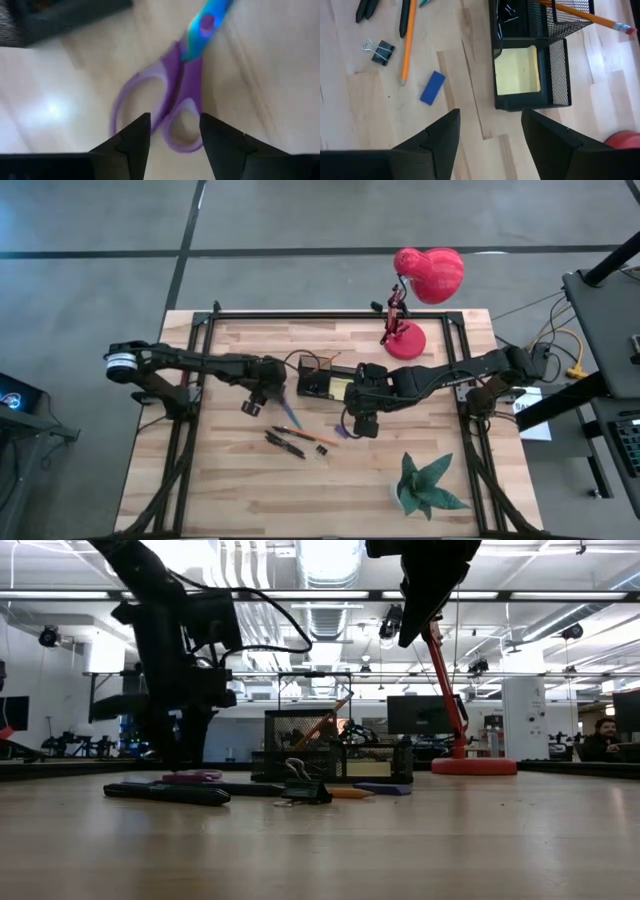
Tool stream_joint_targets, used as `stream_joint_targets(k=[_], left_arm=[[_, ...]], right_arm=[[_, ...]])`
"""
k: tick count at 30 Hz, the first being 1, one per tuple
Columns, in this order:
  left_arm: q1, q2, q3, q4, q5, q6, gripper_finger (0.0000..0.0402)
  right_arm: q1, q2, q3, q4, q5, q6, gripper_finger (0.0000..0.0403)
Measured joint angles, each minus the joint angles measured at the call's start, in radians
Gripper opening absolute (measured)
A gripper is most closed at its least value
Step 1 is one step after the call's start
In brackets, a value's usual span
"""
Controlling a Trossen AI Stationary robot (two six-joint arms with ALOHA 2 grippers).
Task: Pick and place office supplies into organizer
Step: Put the purple scissors into the black desk organizer
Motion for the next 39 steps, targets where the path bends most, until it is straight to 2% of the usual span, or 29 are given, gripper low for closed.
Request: stream_joint_targets(k=[5, 17, 21, 29, 35, 39], left_arm=[[0.044, -0.018, 0.023, -0.001, 0.047, 0.005, 0.0157], [0.076, 0.120, 0.027, 0.031, 0.065, 0.067, 0.0156], [0.076, 0.152, 0.033, 0.016, 0.070, 0.070, 0.0132], [0.075, 0.124, 0.024, 0.018, 0.077, 0.065, 0.0051], [0.073, 0.130, 0.016, 0.021, 0.072, 0.044, 0.0051], [0.061, 0.108, 0.017, 0.003, 0.006, 0.045, 0.0053]], right_arm=[[0.000, 0.000, 0.000, 0.002, 0.000, -0.011, 0.0203], [0.000, 0.000, 0.000, 0.005, 0.000, -0.004, 0.0203], [0.000, 0.000, 0.000, 0.004, -0.001, -0.003, 0.0203], [0.000, 0.001, 0.000, 0.000, 0.000, -0.004, 0.0203], [0.000, 0.001, 0.000, 0.001, 0.001, -0.009, 0.0203], [0.000, 0.001, 0.000, 0.001, 0.002, -0.009, 0.0203]])
